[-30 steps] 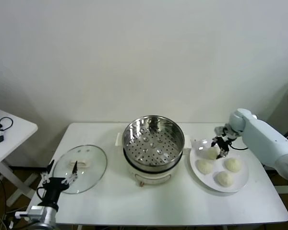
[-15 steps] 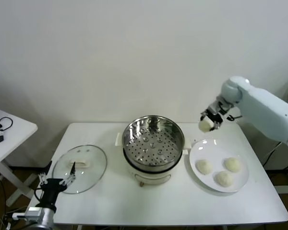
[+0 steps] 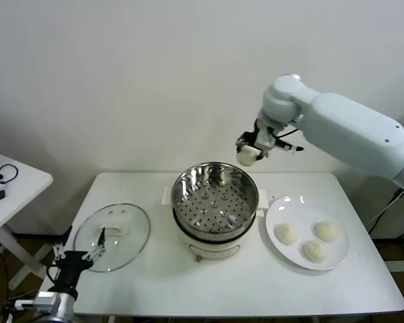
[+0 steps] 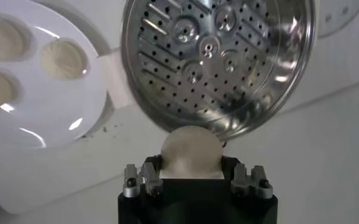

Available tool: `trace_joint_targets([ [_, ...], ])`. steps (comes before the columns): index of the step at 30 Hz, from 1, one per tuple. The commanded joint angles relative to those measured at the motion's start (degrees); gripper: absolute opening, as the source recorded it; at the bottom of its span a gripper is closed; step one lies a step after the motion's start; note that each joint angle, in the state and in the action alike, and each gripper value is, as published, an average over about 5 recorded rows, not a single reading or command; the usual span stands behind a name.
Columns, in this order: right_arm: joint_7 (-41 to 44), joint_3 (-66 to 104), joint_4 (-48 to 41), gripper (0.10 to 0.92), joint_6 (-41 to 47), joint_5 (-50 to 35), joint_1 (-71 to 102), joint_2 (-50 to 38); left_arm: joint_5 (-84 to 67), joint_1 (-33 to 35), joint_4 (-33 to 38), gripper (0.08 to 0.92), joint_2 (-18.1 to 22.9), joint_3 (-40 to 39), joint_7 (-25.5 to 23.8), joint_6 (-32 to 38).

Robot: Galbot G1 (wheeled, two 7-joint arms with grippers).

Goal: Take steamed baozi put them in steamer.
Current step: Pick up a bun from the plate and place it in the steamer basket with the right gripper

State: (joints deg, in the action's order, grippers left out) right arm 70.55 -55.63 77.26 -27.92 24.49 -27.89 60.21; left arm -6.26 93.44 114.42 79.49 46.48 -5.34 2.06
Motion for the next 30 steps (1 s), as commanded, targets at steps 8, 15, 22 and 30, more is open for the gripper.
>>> trace_joint_targets([
  [8,-1.6,-0.3,-3.3,0.652,-4.6,16.4,8.6,12.5,-1.3,0.5,0.1,0.823,-1.8,1.3,0.2,-0.5],
  [15,-1.8,0.1,-5.8,0.660,-4.9,19.9,12.0,13.0,-1.1,0.5,0.0,0.823,-1.6,0.9,0.1,-0.6],
  [22,-2.3,1.6,-8.9,0.662,-6.1,23.6,14.3,13.5,-1.2,0.7,-0.3,0.823,-1.5,1.0,0.1,-0.5],
  [30,-2.7,3.2,-10.6,0.662,-7.1,26.1,15.9,14.1,-1.2,0.7,-1.1,0.823,-1.5,1.0,0.1,-0.4],
])
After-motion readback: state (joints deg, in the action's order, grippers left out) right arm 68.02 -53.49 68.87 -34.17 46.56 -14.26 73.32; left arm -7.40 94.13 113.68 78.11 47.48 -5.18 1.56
